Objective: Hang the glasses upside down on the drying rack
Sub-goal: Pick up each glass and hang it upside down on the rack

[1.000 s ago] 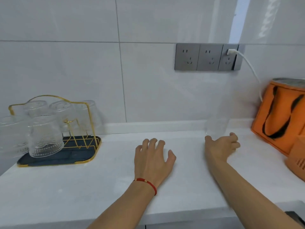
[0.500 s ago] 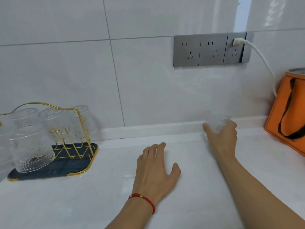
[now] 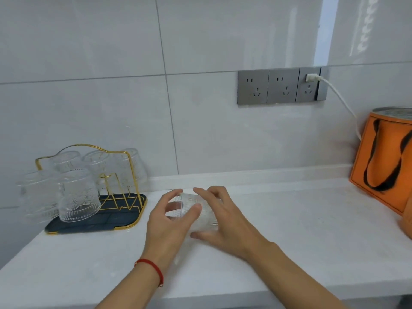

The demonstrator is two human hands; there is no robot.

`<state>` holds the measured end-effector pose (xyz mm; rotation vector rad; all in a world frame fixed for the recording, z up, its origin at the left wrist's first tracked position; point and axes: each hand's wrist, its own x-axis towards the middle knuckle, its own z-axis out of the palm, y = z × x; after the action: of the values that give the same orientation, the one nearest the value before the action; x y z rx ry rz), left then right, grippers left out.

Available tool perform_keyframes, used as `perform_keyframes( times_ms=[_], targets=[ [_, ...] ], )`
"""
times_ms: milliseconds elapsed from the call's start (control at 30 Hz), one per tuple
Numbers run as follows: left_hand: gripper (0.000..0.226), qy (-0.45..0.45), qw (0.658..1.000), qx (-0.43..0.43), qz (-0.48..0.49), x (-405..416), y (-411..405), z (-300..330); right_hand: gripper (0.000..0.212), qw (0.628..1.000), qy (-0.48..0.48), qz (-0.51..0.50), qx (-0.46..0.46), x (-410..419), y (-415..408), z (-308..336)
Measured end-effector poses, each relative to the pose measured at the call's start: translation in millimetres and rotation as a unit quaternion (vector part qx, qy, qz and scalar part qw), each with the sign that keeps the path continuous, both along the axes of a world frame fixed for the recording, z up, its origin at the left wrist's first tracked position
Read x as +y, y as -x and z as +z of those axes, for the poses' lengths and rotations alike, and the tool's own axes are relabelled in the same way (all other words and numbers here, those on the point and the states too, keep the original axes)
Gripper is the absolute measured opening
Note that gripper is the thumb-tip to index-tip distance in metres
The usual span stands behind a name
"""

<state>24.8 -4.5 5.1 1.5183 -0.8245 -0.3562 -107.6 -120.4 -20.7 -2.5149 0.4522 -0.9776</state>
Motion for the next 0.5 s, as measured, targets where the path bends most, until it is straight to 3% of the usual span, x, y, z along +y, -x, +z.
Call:
perform_keyframes(
  times_ms=[67, 133, 233, 300, 400, 500],
  targets=[
    [0.055, 0.012, 1.0, 0.022, 0.006, 18.6, -13.0, 7.0, 0.085, 0.986, -0.15, 0.031, -0.059, 16.9, -8.5, 6.1],
    [0.056, 0.023, 0.999, 0.033, -0.006, 35.2, -24.2, 12.6, 0.062, 0.953, -0.281, 0.064, -0.091, 34.0, -20.2, 11.2],
    [0.061, 0.03, 0.998, 0.053, -0.029, 55.5, -38.0, 14.2, 0.043, 0.959, -0.263, 0.033, -0.097, 53.8, -42.6, 14.7],
    [0.064, 0.016, 1.0, 0.014, -0.015, 67.1, -51.6, 12.6, 0.038, 0.956, -0.27, 0.021, -0.111, 62.8, -55.4, 23.2],
    [0.057, -0.059, 0.987, -0.132, 0.064, 83.0, -81.8, 3.1, 0.04, 0.975, -0.189, -0.013, -0.113, 66.6, -66.3, 42.8],
    [0.049, -0.193, 0.93, -0.29, 0.116, 93.0, -104.8, -20.0, 0.043, 0.988, -0.087, -0.023, -0.128, 68.2, -77.6, 77.2]
  ],
)
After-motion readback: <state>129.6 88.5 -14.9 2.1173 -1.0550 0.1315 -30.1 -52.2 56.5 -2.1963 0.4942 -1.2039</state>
